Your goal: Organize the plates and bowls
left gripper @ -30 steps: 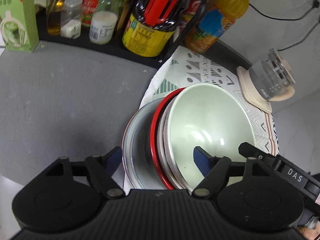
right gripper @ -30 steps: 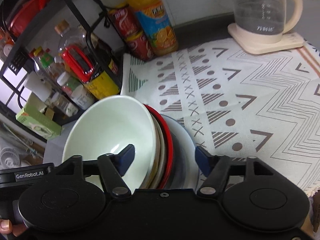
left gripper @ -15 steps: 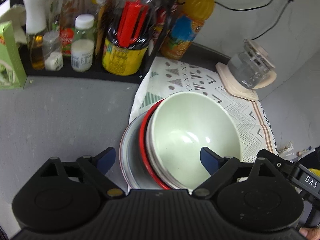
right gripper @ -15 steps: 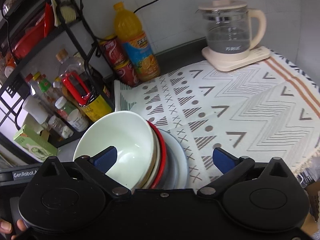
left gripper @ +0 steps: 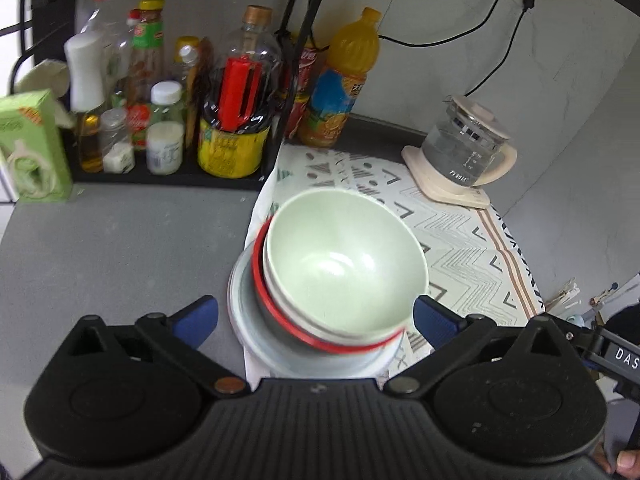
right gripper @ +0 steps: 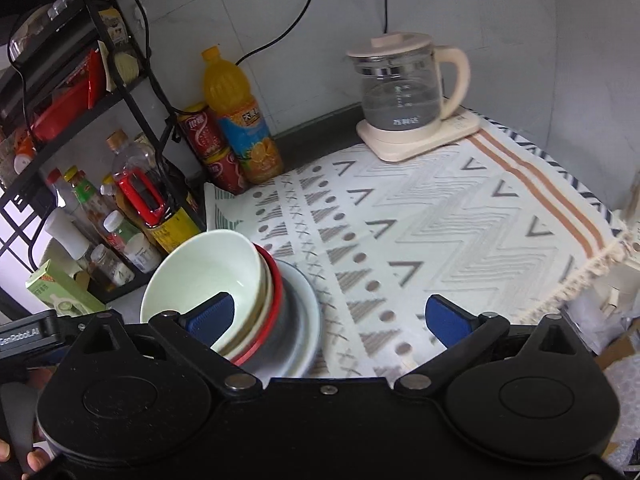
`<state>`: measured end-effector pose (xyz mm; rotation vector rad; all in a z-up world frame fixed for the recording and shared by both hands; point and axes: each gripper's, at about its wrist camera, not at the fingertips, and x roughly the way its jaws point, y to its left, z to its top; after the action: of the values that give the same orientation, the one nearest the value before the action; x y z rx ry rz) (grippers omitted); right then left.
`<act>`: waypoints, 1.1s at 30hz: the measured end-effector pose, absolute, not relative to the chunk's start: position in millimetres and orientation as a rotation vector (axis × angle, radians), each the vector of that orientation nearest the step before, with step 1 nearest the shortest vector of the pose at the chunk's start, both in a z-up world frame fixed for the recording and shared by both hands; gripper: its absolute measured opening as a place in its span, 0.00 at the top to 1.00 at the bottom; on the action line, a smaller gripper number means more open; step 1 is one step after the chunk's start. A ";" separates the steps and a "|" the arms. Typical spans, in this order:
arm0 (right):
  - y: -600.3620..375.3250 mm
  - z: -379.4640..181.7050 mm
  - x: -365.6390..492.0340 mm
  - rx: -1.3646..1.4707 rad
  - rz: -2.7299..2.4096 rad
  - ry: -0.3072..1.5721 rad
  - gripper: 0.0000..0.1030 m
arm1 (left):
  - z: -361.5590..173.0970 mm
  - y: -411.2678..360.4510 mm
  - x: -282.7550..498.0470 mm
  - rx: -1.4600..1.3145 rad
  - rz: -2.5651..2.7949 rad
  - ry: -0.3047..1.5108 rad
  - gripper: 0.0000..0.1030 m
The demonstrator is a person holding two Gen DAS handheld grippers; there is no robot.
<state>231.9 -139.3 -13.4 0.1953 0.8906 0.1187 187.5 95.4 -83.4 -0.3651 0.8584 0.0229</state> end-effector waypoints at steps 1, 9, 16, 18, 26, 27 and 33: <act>-142.3 -12.2 226.4 0.194 0.101 0.891 0.00 | -81.1 92.7 180.8 -0.372 0.020 0.856 0.00; -164.9 10.1 174.5 0.209 0.073 0.846 0.00 | -62.3 68.8 130.0 -0.333 -0.005 0.821 0.00; -171.6 33.4 140.2 0.176 0.089 0.792 0.00 | -44.7 57.1 94.8 -0.302 -0.007 0.769 0.00; -172.0 38.8 132.0 0.158 0.088 0.778 0.00 | -41.3 55.1 86.7 -0.302 -0.013 0.762 0.00; -177.6 51.3 99.1 0.119 0.101 0.749 0.00 | -30.3 48.1 52.1 -0.251 -0.006 0.717 0.00; -178.9 52.6 95.0 0.120 0.099 0.745 0.00 | -29.4 46.9 48.4 -0.239 -0.003 0.712 0.00; -181.9 57.3 73.9 0.093 0.096 0.722 0.00 | -23.6 43.3 26.7 -0.206 -0.005 0.695 0.00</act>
<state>73.9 -181.9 57.3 0.0931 0.7219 0.0956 26.7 43.3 -23.6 -0.2059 0.6951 -0.0045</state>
